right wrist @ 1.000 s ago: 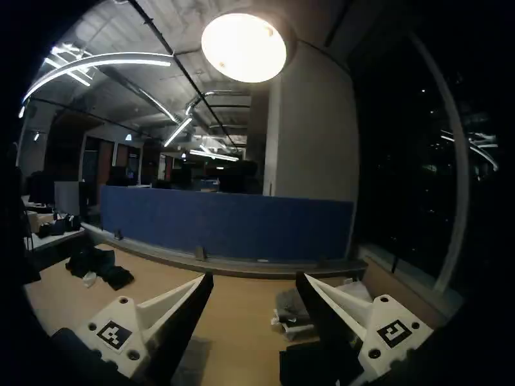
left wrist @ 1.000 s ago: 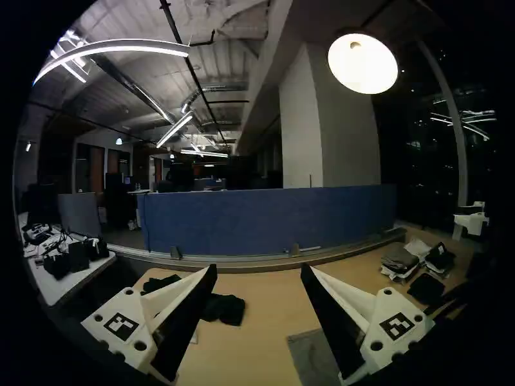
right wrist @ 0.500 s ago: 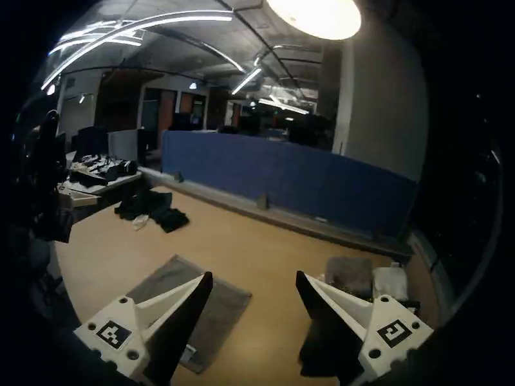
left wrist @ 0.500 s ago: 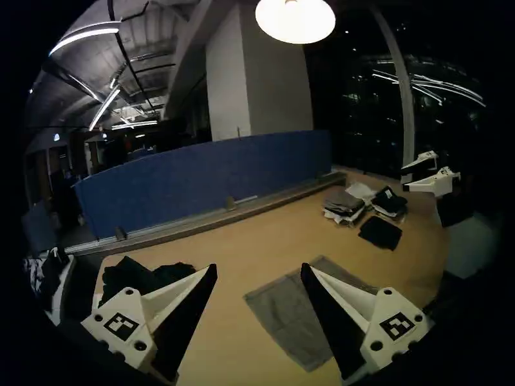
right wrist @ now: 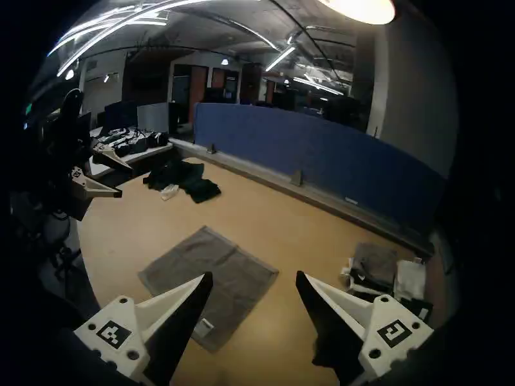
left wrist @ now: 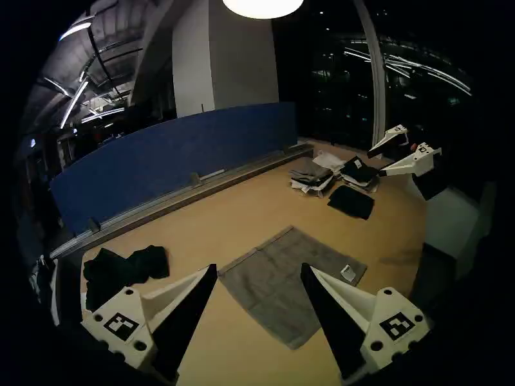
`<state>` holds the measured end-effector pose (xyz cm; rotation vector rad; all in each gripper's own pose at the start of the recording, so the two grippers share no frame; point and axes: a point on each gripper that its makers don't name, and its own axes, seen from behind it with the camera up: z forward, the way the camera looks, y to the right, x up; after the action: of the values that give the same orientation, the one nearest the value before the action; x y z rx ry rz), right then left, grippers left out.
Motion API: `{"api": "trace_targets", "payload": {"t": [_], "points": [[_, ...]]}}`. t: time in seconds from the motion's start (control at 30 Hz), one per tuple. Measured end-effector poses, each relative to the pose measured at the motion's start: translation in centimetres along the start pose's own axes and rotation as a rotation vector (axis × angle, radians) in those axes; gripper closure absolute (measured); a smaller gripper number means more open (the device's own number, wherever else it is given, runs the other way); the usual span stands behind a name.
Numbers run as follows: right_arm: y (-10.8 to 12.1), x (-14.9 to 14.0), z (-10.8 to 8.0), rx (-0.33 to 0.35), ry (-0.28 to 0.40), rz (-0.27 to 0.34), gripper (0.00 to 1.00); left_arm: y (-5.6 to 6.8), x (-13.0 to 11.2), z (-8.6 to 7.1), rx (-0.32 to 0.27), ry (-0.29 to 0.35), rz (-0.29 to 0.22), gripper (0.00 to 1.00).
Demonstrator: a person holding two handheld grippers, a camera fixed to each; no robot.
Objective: Fold towel
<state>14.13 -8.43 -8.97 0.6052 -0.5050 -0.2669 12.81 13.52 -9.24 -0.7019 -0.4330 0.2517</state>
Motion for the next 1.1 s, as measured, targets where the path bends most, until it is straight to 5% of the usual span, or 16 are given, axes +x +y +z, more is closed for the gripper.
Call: {"api": "trace_targets", "payload": {"t": [0.63, 1.1], "points": [[-3.2, -6.2, 3.3, 0.045, -0.054, 0.006, 0.0, 2.5, -7.6, 2.1, -0.031, -0.088, 0.02, 0.03], [-5.5, -12.8, 6.7, 0.072, -0.107, 0.025, 0.0, 4.4, -14.9, 5.1, -0.057, -0.167, 0.007, 0.03]]}}
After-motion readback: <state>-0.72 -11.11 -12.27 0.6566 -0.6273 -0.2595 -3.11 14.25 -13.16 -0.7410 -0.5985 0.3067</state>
